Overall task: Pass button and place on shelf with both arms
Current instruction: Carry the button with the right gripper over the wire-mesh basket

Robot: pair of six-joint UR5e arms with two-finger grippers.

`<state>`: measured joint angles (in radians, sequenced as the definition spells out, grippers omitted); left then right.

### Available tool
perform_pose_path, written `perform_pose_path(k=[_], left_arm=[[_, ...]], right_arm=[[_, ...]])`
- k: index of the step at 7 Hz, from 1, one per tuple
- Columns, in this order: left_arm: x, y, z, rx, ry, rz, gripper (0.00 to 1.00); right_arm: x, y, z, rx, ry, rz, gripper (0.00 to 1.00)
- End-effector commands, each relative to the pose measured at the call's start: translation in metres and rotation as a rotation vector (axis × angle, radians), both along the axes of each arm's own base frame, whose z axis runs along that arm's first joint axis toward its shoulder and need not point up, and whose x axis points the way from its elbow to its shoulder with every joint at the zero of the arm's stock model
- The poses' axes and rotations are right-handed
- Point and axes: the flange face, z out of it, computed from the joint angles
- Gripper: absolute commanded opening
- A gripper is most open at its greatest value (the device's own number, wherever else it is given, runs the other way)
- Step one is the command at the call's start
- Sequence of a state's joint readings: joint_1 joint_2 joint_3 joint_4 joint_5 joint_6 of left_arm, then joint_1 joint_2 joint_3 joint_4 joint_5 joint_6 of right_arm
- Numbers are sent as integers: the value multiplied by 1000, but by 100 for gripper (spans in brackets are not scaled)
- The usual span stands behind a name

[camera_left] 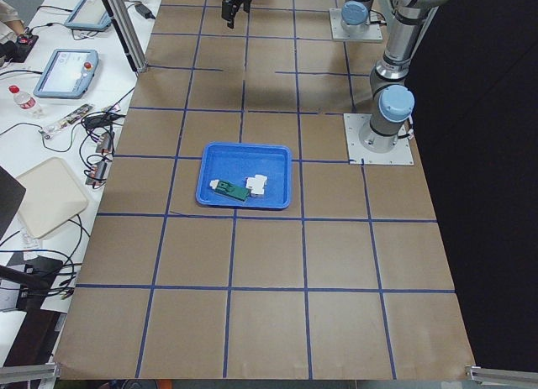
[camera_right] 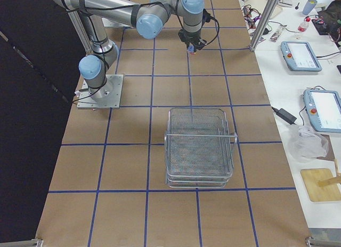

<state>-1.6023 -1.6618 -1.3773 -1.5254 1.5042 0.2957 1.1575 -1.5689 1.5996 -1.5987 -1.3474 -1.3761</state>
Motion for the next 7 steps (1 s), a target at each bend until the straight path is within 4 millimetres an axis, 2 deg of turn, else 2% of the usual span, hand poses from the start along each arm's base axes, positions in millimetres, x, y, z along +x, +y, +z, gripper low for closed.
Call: perform_pose_path(k=[1,2,3,4,6,7], left_arm=[[6,-8,-2,-23,-10,215,100],[5,-9,-2,-32,-6,235,100],[5,-10,-1,-35,-4,236,100],[5,-12,0,-53,-2,233,100],[5,-12,1,-57,-2,230,100],[5,-12,1,-57,-2,230,100]], right_arm=[[-67,11,7,72,216,-95,0],[-101,16,4,80,226,-158,0],[-137,15,-10,117,296,-200,0],[-160,3,-33,160,372,-205,0],[-189,5,-49,189,373,-247,0],[-200,-2,-63,212,394,-247,0]])
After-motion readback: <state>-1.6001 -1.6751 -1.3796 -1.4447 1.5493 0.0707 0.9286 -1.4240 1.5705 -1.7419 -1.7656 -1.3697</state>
